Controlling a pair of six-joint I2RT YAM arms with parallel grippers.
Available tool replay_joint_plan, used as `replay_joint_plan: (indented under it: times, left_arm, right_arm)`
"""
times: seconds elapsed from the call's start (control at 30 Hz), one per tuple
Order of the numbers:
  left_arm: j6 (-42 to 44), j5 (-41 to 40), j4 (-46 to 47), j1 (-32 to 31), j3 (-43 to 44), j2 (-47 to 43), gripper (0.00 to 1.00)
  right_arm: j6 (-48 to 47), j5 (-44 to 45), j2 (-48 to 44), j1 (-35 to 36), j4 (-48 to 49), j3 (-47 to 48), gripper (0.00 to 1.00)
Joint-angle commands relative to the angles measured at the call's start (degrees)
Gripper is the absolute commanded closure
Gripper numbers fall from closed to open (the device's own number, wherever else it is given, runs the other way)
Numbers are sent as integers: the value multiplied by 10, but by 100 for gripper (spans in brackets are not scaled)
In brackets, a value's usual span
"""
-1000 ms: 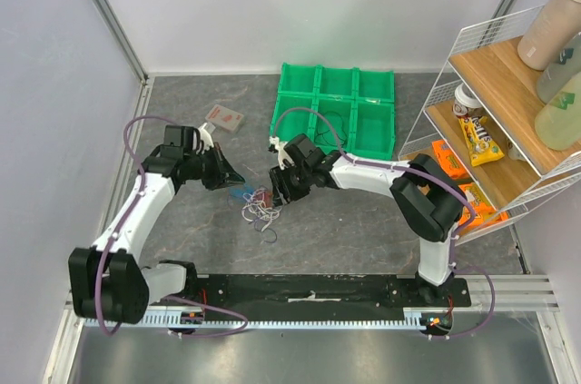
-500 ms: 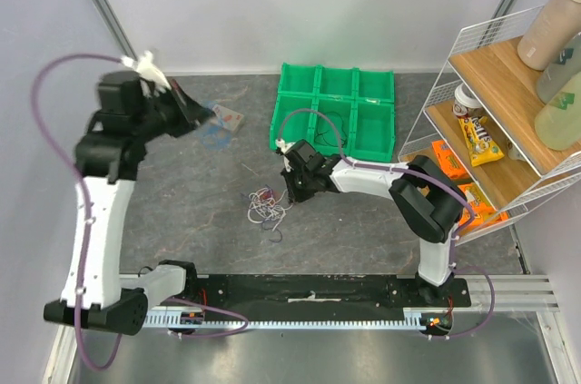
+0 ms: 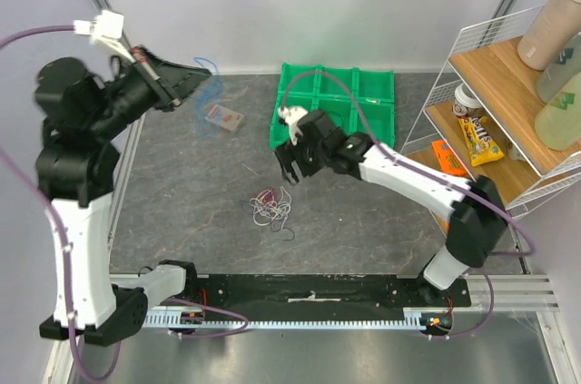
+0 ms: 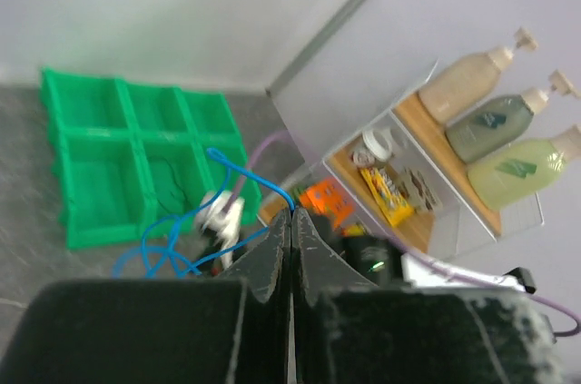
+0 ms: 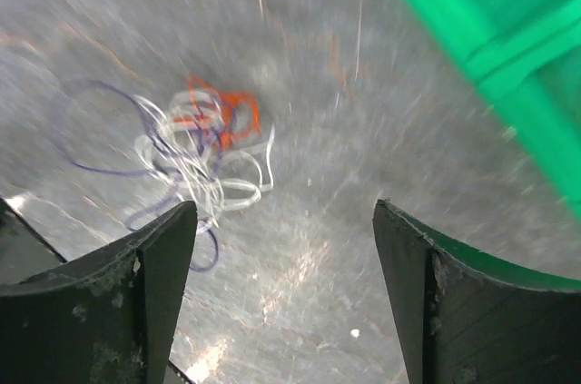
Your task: Untangle the cables
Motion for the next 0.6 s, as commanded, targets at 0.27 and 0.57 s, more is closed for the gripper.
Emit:
replay_joint_plan:
  times: [0.27, 0.57]
  left_arm:
    - [-192, 246, 193, -19, -261, 28, 98]
    - [-250, 252, 261, -55, -322, 17, 98]
  right_arm:
    - [-47, -117, -149, -13, 70, 137, 12]
    - [-11, -143, -142, -13, 188, 94, 15]
